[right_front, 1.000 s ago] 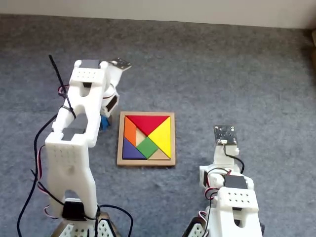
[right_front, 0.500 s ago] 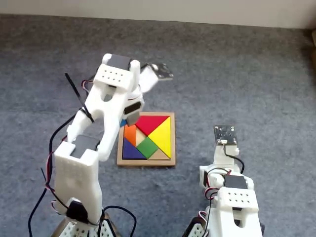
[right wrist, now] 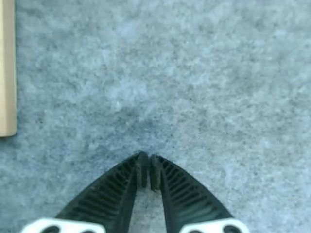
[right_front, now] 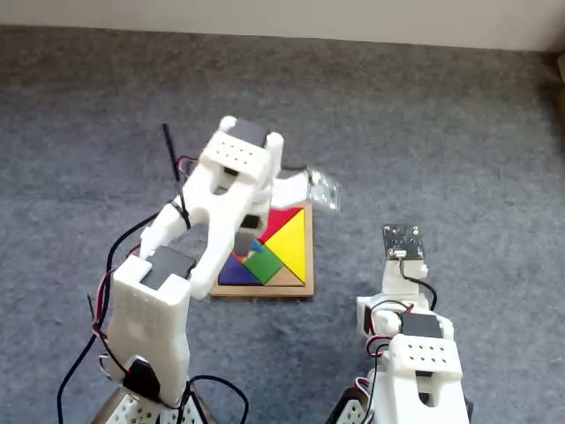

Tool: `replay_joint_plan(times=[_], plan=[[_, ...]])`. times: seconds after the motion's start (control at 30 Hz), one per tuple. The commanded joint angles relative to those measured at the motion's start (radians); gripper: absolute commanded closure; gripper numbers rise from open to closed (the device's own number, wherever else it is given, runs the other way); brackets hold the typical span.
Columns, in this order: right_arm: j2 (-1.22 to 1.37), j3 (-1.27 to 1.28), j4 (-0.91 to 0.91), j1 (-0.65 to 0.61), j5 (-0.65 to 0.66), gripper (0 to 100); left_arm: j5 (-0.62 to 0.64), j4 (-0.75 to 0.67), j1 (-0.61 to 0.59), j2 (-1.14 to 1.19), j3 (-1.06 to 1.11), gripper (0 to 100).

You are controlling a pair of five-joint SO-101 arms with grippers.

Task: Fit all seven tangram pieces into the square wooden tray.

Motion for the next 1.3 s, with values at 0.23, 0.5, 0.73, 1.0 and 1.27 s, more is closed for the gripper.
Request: replay_joint_plan(times=[0.23,0.5,0.73,1.0,1.27], plan=[[-0.001,0.016,-0.033,0.004,0.011,96.2,0.106,-0.152,-0.010,-0.102,0.008,76],[-0.001,0.016,-0.033,0.004,0.011,96.2,0.324,-0.150,-0.077,-0.314,0.062,76],[-0.001,0.016,-0.033,0.004,0.011,96.2,0.491,-0.230,-0.191,-0.438,0.292,76],[-0.001,0.016,-0.033,0.004,0.011,96.2,0.623,-0.394,-0.240,-0.479,0.559,76],[-0.001,0.018,-0.033,0.004,0.011,96.2,0.655,-0.559,-0.242,-0.475,0.707,76]])
